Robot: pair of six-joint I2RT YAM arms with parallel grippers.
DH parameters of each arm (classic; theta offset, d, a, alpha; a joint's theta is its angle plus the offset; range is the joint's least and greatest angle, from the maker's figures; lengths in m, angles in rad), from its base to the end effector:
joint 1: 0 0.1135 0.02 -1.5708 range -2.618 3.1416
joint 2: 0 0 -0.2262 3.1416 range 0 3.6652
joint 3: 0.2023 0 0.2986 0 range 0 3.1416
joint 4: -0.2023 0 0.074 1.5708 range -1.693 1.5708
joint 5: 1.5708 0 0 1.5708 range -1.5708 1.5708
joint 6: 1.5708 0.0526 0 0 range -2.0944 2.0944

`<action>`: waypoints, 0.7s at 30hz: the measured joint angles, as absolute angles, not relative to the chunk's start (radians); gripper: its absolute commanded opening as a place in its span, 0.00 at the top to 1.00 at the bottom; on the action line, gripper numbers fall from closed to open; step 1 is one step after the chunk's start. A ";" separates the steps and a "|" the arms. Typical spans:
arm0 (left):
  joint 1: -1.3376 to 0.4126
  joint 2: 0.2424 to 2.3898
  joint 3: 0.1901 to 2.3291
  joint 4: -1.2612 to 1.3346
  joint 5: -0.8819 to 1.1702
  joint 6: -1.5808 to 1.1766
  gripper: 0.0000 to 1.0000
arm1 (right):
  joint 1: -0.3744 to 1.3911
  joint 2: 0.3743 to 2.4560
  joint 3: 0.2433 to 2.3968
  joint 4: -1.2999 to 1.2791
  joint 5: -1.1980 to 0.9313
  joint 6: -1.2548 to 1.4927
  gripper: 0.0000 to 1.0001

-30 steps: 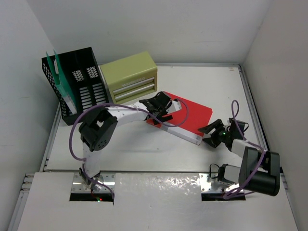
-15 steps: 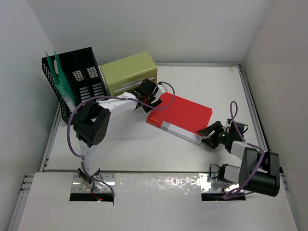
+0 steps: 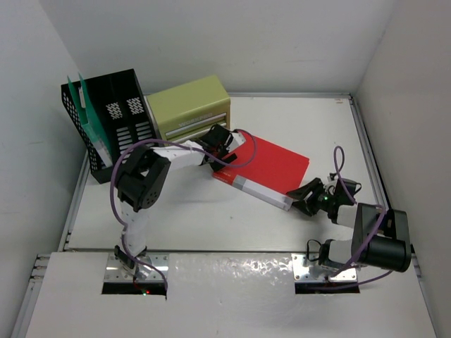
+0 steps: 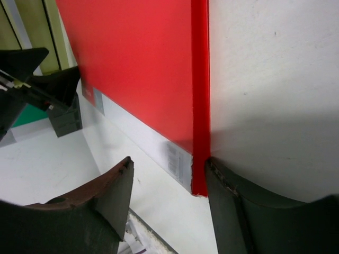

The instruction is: Organize the desk

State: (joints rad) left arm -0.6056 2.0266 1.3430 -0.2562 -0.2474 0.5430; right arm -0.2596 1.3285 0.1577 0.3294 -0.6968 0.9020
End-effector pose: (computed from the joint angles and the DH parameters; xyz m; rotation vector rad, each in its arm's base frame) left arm 0.3839 -0.2501 0.0774 1.2679 2.1454 0.2840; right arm 0.2127 -0.0216 0.0018 1.0525 2.2182 1.1313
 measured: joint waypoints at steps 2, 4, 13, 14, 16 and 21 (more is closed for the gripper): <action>-0.602 2.028 1.339 -0.240 -0.242 0.546 0.15 | -0.260 1.350 0.151 0.373 -0.710 0.913 0.49; -0.599 2.029 1.331 -0.219 -0.241 0.549 0.15 | -0.260 1.380 0.144 0.405 -0.722 0.924 0.50; -0.594 2.029 1.327 -0.199 -0.210 0.561 0.15 | -0.253 1.351 0.147 0.376 -0.711 0.860 0.52; -0.594 2.029 1.327 -0.199 -0.208 0.562 0.15 | -0.248 1.339 0.150 0.360 -0.703 0.843 0.52; -0.595 2.029 1.327 -0.198 -0.201 0.564 0.15 | -0.239 1.320 0.159 0.331 -0.681 0.809 0.52; -0.596 2.030 1.328 -0.198 -0.202 0.571 0.15 | -0.233 1.351 0.199 0.311 -0.662 0.754 0.54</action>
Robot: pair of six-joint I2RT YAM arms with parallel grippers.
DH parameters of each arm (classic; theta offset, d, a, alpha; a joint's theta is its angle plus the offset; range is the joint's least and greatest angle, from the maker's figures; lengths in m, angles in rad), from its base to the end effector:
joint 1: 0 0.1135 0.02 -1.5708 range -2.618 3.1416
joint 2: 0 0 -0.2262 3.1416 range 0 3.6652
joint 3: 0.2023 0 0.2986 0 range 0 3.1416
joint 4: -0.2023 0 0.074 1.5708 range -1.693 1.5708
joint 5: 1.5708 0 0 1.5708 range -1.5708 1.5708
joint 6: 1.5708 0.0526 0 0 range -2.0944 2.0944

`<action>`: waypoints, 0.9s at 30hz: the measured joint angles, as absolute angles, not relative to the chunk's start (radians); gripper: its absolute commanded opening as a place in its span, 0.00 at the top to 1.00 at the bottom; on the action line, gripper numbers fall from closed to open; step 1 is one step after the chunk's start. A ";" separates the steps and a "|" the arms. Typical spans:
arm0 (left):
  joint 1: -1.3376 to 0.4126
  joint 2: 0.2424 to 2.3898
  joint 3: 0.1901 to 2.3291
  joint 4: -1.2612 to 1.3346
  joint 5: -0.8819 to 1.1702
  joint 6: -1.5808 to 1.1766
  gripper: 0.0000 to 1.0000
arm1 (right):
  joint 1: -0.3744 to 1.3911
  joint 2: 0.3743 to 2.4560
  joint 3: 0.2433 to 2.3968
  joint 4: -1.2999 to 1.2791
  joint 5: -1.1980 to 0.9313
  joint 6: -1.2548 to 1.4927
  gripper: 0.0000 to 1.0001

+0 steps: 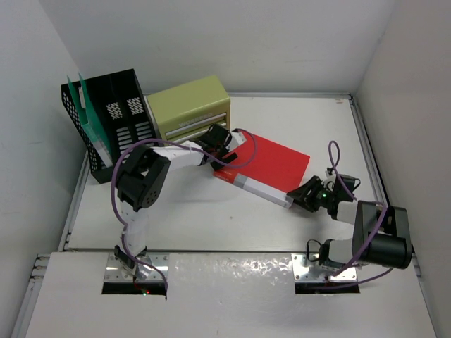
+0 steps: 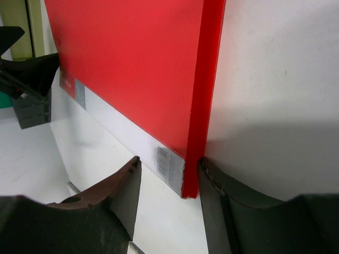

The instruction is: Organize the desk

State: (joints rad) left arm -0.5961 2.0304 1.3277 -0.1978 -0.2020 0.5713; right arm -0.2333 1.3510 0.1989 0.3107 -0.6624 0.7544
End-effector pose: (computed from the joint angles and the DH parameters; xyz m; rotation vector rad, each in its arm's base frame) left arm 0.3868 -0.2497 0.0746 1.2830 2.1000 0.2386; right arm 0.2229 -0.0197 0.0053 0.8632 2.2704 1.0370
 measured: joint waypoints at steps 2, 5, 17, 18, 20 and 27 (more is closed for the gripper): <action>-0.596 2.031 1.328 -0.197 -0.211 0.574 0.15 | -0.234 1.383 0.207 0.336 -0.670 0.754 0.61; -0.598 2.031 1.328 -0.196 -0.210 0.576 0.15 | -0.231 1.428 0.210 0.379 -0.686 0.760 0.62; -0.609 2.031 1.330 -0.196 -0.197 0.583 0.15 | -0.219 1.407 0.219 0.361 -0.650 0.732 0.72; -0.610 2.031 1.330 -0.196 -0.201 0.590 0.15 | -0.219 1.425 0.225 0.370 -0.651 0.738 0.84; -0.611 2.031 1.328 -0.197 -0.216 0.603 0.15 | -0.214 1.463 0.236 0.386 -0.643 0.750 1.00; -0.664 1.951 1.293 -0.233 -0.239 0.629 0.12 | -0.185 1.472 0.279 0.336 -0.643 0.775 1.00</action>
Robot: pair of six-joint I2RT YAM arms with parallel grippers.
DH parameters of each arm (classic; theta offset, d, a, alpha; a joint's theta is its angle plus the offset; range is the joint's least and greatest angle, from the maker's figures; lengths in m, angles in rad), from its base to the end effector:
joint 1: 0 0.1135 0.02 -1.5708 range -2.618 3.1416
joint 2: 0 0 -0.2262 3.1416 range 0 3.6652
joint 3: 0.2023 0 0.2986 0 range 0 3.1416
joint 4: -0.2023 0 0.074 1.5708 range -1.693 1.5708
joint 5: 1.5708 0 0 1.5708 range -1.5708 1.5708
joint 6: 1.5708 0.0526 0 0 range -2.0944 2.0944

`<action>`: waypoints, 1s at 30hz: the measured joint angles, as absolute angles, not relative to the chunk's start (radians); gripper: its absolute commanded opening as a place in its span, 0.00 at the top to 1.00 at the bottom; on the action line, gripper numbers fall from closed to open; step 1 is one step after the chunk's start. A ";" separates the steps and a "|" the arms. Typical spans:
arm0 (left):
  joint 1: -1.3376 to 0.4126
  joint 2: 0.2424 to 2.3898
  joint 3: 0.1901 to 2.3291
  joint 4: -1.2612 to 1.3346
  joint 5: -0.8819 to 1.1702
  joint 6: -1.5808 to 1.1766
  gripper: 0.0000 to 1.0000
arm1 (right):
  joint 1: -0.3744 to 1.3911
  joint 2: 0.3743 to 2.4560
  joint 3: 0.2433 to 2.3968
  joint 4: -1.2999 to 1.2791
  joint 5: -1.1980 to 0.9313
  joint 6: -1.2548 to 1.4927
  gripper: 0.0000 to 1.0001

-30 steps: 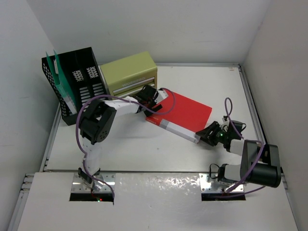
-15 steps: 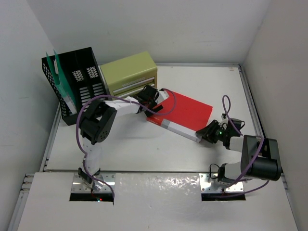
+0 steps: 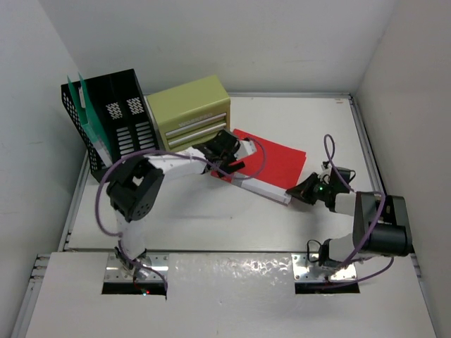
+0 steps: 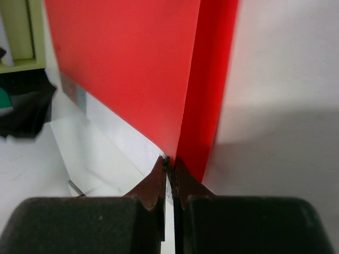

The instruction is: Organize the desk

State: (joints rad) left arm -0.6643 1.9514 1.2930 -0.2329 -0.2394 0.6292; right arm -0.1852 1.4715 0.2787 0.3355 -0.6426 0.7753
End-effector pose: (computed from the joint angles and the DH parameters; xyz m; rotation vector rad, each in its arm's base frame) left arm 0.3626 -0.2681 0.0947 1.3904 2.0139 0.2789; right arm 0.2390 -0.0127 0.0011 0.8605 2.3083 1.0435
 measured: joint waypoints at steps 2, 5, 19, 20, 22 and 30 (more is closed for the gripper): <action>-0.733 1.875 1.262 -0.254 -0.229 0.649 0.10 | -0.175 1.425 0.299 0.299 -0.642 0.780 1.00; -0.864 1.759 1.243 -0.281 -0.225 0.696 0.06 | -0.167 1.332 0.353 0.226 -0.638 0.782 1.00; -1.099 1.768 1.167 -0.301 -0.329 0.750 0.00 | -0.167 1.105 0.490 0.007 -0.583 0.768 1.00; -1.099 1.784 1.176 -0.281 -0.340 0.749 0.00 | -0.167 1.101 0.490 -0.001 -0.583 0.768 1.00; -1.098 1.819 1.189 -0.236 -0.364 0.748 0.00 | -0.166 1.090 0.490 -0.020 -0.580 0.767 1.00; -1.097 1.980 1.207 -0.017 -0.466 0.752 0.01 | -0.154 1.071 0.490 -0.054 -0.575 0.768 1.00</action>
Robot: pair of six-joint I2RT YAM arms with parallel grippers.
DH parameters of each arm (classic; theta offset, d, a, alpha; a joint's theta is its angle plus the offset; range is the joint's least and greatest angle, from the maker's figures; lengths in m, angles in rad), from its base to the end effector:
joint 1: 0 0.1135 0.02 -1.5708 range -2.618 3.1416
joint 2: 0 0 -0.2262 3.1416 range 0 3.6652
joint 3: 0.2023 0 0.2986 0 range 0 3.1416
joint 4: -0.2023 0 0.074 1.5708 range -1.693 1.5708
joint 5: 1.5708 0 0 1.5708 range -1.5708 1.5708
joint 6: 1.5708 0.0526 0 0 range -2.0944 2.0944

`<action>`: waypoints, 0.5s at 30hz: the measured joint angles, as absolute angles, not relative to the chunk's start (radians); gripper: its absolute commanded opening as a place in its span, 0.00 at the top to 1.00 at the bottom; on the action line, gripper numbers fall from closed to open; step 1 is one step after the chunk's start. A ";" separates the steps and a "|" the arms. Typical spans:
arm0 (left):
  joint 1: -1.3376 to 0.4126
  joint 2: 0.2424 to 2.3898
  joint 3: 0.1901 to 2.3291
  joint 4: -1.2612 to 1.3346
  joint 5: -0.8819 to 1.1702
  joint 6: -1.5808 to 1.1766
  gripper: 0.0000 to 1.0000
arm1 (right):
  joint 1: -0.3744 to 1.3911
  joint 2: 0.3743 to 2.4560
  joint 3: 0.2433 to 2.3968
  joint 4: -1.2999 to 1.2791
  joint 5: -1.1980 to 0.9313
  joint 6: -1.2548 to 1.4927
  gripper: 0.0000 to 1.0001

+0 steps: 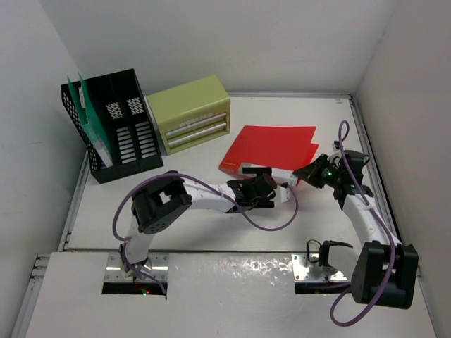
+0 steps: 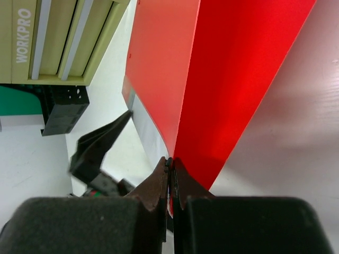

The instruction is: Organize the desk

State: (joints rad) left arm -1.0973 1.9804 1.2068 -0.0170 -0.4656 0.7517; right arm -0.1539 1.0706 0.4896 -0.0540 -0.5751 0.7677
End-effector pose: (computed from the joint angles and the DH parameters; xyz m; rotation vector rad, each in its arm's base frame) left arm 0.2246 -0.3865 0.0735 1.6829 1.5473 0.3706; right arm 0.2851 -0.0153 0.1315 0.6938 2.1477 0.9701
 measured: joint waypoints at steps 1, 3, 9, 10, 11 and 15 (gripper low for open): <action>-1.091 2.003 1.208 0.003 -0.471 0.751 0.02 | -0.152 1.067 0.490 -0.056 -0.575 0.768 1.00; -1.085 2.026 1.216 0.032 -0.482 0.747 0.10 | -0.148 1.060 0.490 -0.060 -0.571 0.768 1.00; -1.032 2.058 1.256 0.129 -0.491 0.710 0.74 | -0.139 1.037 0.490 -0.067 -0.561 0.772 1.00; -1.028 2.061 1.259 0.141 -0.491 0.721 0.85 | -0.138 1.035 0.490 -0.064 -0.554 0.775 1.00; -1.026 2.063 1.264 0.142 -0.490 0.746 1.00 | -0.138 1.035 0.490 -0.048 -0.545 0.777 1.00; -1.044 2.067 1.270 0.118 -0.484 0.774 1.00 | -0.141 1.032 0.521 -0.043 -0.520 0.778 0.88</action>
State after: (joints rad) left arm -1.0435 2.0674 1.2701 0.1181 -0.4835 0.7738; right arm -0.1406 1.0325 0.5213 -0.0429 -0.5201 0.7784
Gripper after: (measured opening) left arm 0.162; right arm 0.020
